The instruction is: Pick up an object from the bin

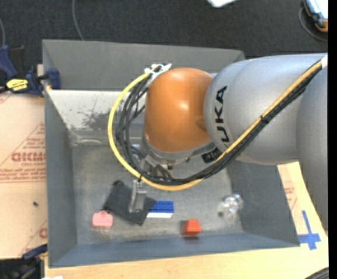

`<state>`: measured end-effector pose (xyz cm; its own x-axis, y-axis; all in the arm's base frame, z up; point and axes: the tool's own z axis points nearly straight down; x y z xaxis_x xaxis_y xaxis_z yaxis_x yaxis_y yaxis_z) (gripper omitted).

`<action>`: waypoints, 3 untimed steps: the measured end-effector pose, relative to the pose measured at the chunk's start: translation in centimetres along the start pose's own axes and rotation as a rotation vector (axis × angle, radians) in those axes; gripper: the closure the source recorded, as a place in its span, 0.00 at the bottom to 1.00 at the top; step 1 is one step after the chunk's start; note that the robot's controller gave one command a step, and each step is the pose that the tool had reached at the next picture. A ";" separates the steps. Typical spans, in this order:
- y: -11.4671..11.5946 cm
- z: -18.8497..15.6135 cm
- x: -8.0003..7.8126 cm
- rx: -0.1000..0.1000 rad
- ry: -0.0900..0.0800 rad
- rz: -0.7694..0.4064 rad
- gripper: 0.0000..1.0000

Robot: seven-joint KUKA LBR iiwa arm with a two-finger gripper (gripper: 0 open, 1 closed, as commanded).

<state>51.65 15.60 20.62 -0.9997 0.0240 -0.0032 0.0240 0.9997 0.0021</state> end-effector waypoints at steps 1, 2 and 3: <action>-0.5 3.6 -0.8 0.001 0.000 -0.113 0.00; -1.3 12.0 1.0 0.000 0.007 -0.294 0.00; -1.4 13.5 -0.5 -0.001 -0.006 -0.474 1.00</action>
Offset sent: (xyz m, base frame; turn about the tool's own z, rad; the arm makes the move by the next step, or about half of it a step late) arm -0.0078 -0.0108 -0.1161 -0.2962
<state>52.14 14.24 7.17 -0.9002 -0.4353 -0.0100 -0.4353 0.9003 0.0001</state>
